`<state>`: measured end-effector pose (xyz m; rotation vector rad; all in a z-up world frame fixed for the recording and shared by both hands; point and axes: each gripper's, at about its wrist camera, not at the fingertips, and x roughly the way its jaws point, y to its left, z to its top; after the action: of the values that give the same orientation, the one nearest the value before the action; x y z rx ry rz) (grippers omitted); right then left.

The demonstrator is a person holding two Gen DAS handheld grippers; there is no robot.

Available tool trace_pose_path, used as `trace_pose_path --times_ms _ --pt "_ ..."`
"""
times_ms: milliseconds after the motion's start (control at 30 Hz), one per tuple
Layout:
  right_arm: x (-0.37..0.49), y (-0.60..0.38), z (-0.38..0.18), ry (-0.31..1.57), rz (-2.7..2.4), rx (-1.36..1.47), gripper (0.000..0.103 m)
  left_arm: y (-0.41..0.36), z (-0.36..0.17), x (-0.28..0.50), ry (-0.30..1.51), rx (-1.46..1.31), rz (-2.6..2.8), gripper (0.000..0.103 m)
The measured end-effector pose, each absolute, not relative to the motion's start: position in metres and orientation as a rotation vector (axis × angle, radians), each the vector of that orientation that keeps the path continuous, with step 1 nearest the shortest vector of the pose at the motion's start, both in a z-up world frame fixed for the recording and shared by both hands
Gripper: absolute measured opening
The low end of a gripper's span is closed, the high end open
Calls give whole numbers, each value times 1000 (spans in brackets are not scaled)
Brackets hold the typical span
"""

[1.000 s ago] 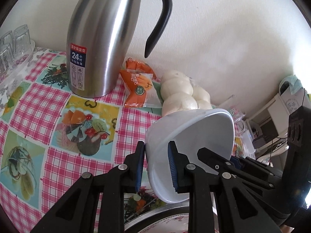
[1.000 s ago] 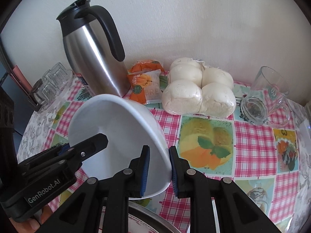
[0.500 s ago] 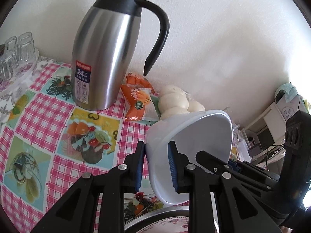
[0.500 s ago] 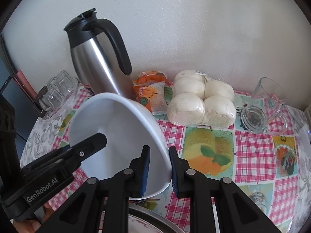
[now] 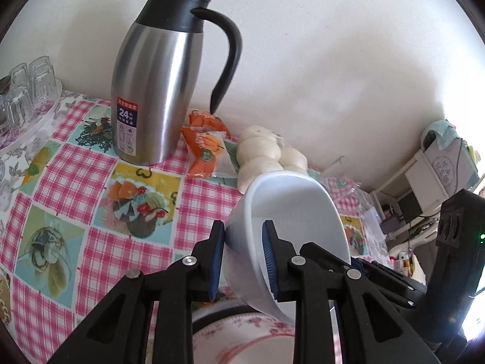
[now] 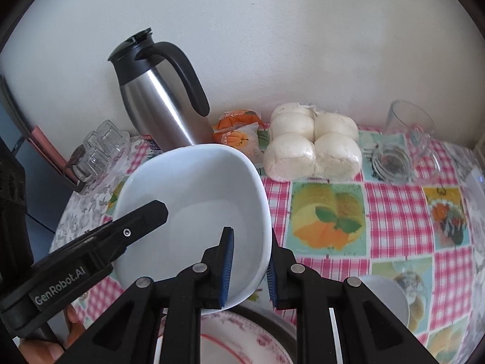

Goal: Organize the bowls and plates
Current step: 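Lift the white square bowl with the right tool over the basin, then lower the white square bowl into the red-rimmed bowl and open the right tool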

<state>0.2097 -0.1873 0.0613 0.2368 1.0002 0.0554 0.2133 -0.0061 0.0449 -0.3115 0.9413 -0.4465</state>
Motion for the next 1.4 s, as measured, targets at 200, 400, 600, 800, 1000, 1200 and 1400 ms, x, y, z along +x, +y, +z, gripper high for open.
trace_pose_path --times_ms 200,400,600,800,1000,1200,1400 --pt "179 -187 81 965 45 277 21 -6 71 186 921 -272 -447 26" --pt "143 -185 105 911 30 308 21 -9 94 159 897 -225 -451 26" --pt "112 -188 119 872 18 360 21 -12 114 132 869 -191 -469 26" --pt "83 -190 128 856 32 412 21 -9 127 112 852 -186 -480 26" --pt "62 -185 134 848 32 417 21 -4 136 92 838 -187 -480 26" --pt "47 -182 135 845 43 441 21 1 141 76 818 -186 -478 26" --pt "34 -175 136 837 41 435 21 7 138 67 822 -208 -471 26"
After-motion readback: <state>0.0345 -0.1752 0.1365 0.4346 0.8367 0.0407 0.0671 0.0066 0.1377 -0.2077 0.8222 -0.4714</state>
